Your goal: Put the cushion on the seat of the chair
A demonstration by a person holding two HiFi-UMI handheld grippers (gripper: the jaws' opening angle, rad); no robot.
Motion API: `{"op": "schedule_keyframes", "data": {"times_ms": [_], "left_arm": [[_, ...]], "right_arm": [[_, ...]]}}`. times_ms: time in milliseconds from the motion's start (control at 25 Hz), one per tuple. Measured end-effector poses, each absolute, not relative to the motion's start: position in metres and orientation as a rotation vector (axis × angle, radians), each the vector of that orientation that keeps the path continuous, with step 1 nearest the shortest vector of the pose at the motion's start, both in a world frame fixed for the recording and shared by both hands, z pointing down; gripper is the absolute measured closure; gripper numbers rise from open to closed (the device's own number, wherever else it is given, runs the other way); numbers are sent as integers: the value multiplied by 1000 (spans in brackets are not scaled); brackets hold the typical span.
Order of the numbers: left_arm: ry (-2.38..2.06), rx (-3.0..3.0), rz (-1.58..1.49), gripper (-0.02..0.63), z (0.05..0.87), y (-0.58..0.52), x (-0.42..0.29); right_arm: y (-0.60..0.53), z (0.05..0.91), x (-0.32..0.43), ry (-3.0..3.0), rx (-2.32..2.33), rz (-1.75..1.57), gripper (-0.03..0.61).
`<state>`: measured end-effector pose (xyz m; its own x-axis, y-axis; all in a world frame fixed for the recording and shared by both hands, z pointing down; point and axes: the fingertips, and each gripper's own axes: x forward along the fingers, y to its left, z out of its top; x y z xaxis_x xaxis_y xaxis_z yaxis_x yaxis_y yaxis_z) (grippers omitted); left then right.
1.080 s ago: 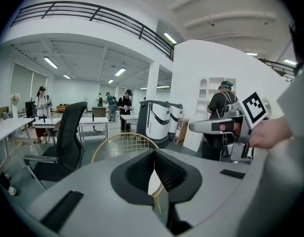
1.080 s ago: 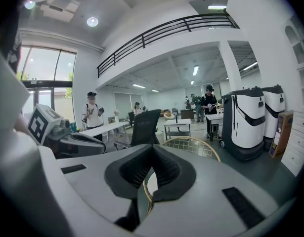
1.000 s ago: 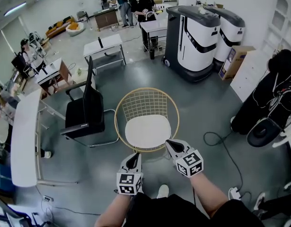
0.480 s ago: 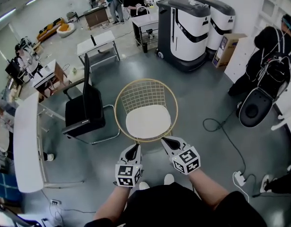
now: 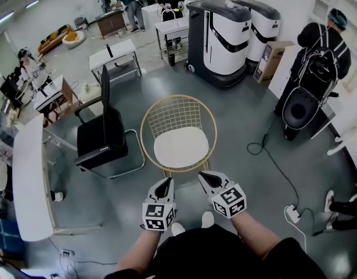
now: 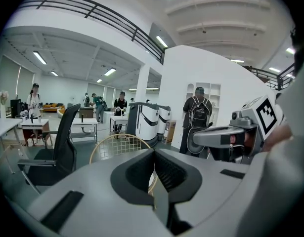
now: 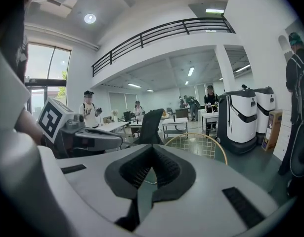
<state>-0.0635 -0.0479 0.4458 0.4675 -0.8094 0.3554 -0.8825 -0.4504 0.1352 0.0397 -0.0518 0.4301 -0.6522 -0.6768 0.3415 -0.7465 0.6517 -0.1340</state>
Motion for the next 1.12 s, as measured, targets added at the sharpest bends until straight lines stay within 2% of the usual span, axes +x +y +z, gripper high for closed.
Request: {"op": "schedule_keyframes", "data": {"times_ms": [520, 1120], "left_arm": [[-1449, 2419, 341, 597, 446, -34, -96], [-1430, 2431, 350, 597, 448, -44, -91]], "right_arm": [[-40, 431, 9, -2619, 1159, 386, 566], [-52, 430, 13, -2616, 1171, 385, 567]]}}
